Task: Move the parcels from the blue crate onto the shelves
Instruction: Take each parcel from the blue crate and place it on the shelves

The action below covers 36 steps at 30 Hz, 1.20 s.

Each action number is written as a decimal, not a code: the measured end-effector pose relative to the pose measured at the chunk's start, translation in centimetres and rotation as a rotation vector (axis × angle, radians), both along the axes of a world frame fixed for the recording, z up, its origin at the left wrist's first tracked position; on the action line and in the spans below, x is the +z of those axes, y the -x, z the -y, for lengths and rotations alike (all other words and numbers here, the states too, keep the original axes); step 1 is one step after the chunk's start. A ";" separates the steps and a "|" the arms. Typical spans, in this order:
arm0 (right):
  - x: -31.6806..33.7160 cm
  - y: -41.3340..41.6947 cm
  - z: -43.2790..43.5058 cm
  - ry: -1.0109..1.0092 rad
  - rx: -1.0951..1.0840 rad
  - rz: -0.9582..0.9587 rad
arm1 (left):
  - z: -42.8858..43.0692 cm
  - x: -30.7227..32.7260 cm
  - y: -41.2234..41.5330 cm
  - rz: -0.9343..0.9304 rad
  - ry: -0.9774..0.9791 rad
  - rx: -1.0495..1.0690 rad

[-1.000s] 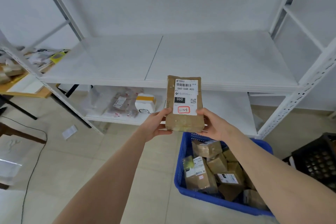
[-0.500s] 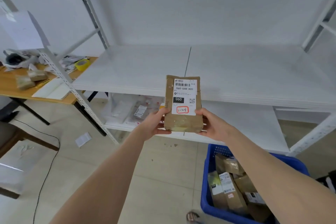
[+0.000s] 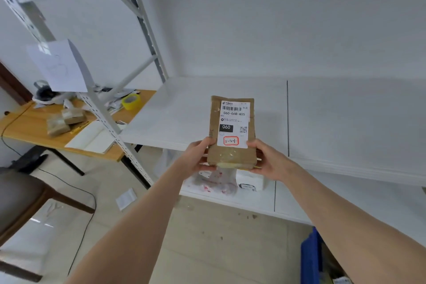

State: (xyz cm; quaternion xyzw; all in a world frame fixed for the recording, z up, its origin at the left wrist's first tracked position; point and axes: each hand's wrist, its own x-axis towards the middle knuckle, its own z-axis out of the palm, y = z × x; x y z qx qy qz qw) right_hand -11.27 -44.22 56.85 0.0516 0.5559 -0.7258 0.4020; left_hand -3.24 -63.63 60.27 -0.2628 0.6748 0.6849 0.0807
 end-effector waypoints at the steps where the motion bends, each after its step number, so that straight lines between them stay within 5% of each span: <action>1: 0.2 0.5 1.2 0.001 0.007 0.000 | 1.2 0.2 0.4 0.001 0.005 0.005; 25: 4.9 1.4 25.5 -0.012 -0.151 -0.149 | 27.9 4.0 6.2 -0.120 0.034 -0.297; 36: 11.1 -3.1 27.2 -0.106 -0.094 -0.353 | 30.8 9.3 2.3 -0.239 0.053 -0.368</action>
